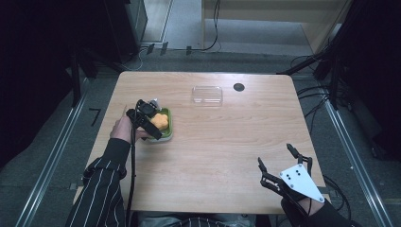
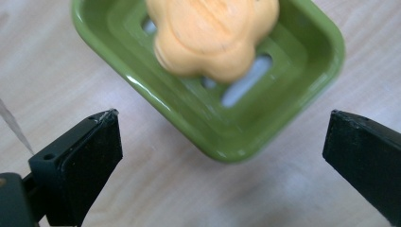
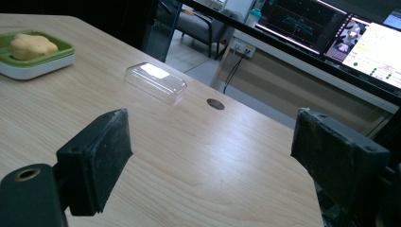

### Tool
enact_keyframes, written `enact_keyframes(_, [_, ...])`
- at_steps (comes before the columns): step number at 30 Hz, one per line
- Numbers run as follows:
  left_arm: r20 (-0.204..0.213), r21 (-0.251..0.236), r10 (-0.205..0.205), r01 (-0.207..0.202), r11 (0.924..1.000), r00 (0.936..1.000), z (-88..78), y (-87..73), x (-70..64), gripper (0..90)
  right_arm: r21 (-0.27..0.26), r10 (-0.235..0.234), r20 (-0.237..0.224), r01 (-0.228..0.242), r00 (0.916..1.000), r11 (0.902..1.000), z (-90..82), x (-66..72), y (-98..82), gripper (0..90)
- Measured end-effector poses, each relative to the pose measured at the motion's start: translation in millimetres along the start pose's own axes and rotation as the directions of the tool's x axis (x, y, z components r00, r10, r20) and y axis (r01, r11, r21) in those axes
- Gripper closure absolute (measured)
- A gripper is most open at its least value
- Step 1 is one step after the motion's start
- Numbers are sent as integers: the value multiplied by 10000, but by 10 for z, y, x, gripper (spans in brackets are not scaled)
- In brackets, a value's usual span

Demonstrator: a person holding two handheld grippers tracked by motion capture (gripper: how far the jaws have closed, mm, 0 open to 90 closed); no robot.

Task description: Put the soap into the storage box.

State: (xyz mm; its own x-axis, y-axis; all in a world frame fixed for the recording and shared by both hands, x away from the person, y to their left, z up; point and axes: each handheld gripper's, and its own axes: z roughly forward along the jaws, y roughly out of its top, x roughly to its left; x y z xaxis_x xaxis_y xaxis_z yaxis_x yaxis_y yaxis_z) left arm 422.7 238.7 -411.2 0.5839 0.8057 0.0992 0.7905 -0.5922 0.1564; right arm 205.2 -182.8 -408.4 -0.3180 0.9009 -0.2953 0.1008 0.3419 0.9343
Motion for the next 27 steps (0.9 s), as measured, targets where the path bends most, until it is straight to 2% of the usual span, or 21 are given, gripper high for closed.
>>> enact_keyframes(13, [-21,184,53,-52,9998,10000,-119,-222,-135,0,-23,24,-12,-24,10000,10000,-4,-3,-2,134])
enact_keyframes(17, [18,240,42,-43,9997,10000,-108,-295,-168,0,-22,22,-19,-22,10000,10000,-6,-1,-1,134])
enact_keyframes(22, [82,605,64,-69,9981,9999,-56,-382,-210,0,-11,34,-53,-34,10000,10000,-7,0,-1,134])
enact_keyframes(27, [106,673,68,-75,9977,9999,-76,-471,-262,0,-24,42,-45,-43,10000,10000,-7,1,-1,134])
